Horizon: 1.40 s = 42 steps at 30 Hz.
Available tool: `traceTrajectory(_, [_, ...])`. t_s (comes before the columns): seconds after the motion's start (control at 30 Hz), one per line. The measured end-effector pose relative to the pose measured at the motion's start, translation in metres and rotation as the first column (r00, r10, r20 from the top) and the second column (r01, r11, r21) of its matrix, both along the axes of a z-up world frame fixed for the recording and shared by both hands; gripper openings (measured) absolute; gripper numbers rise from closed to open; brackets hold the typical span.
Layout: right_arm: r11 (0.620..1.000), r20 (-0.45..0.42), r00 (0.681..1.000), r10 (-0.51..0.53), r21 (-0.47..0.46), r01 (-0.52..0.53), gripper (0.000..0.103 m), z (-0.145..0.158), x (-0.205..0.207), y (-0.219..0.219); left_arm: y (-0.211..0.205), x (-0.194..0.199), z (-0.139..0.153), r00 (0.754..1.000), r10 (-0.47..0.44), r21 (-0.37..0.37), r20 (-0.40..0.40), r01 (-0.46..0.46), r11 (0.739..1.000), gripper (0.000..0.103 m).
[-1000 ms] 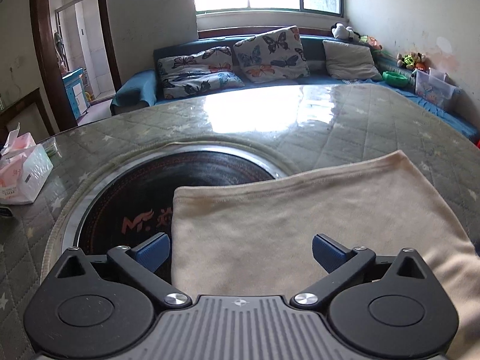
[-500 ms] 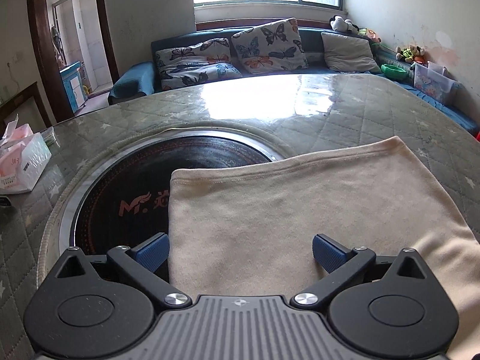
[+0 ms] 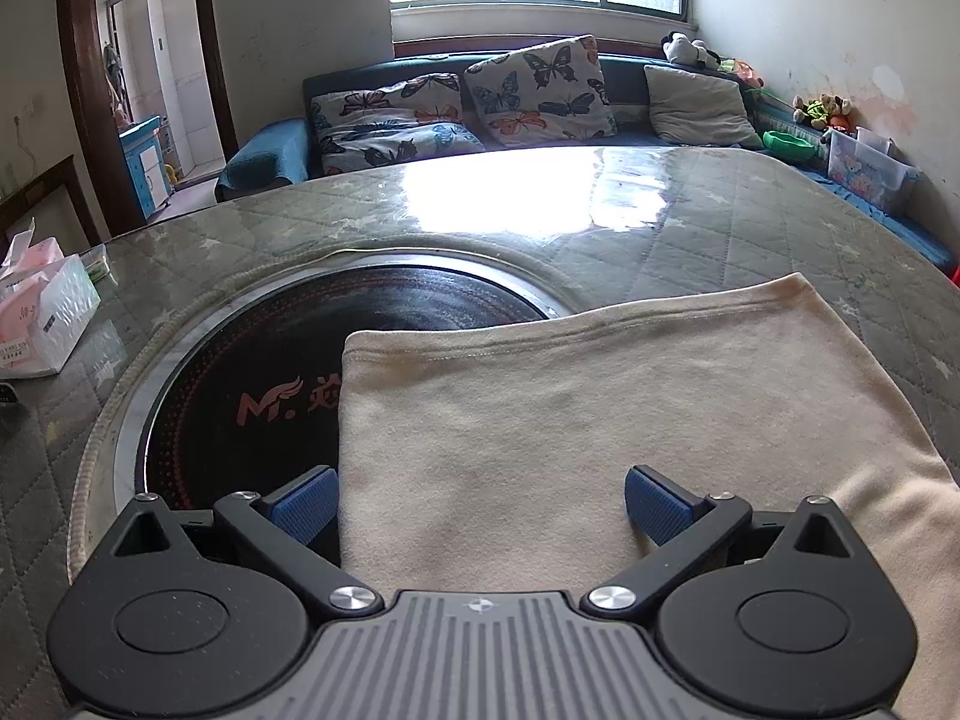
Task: Fold clothes
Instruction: 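Grasp the shirt hem with the right gripper and smooth it flat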
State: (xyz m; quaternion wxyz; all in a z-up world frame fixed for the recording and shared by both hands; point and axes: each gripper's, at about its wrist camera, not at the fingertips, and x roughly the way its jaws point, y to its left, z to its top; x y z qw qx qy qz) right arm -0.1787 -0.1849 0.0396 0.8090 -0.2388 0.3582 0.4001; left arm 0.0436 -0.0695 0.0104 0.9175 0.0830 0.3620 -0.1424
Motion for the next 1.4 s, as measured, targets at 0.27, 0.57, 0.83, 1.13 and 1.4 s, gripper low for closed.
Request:
traceTrajectory(0.27, [0.999, -0.035, 0.999, -0.010, 0.034, 0.011, 0.009, -0.001, -0.006, 0.001, 0.001, -0.002, 0.001, 1.000, 0.001, 0.004, 0.007, -0.001, 1.000, 0.103])
traceTrajectory(0.57, [0.990, -0.034, 0.991, -0.127, 0.065, 0.129, 0.021, 0.011, -0.006, -0.030, 0.000, -0.032, 0.020, 0.997, -0.031, -0.005, 0.076, 0.031, 0.999, 0.103])
traceTrajectory(0.83, [0.987, -0.069, 0.988, -0.142, 0.068, 0.146, 0.032, 0.005, -0.019, -0.046, -0.009, -0.085, 0.028, 0.986, -0.123, -0.019, 0.113, 0.126, 0.992, 0.103])
traceTrajectory(1.13, [0.928, -0.030, 0.936, -0.351, 0.125, 0.352, 0.042, 0.024, -0.020, -0.101, -0.023, -0.131, 0.025, 0.970, -0.201, -0.018, 0.137, 0.205, 0.979, 0.103])
traceTrajectory(1.4, [0.720, 0.023, 0.722, -0.692, 0.107, 0.686, 0.045, 0.015, -0.020, -0.189, -0.051, -0.164, 0.015, 0.942, -0.303, 0.017, 0.144, 0.303, 0.953, 0.103])
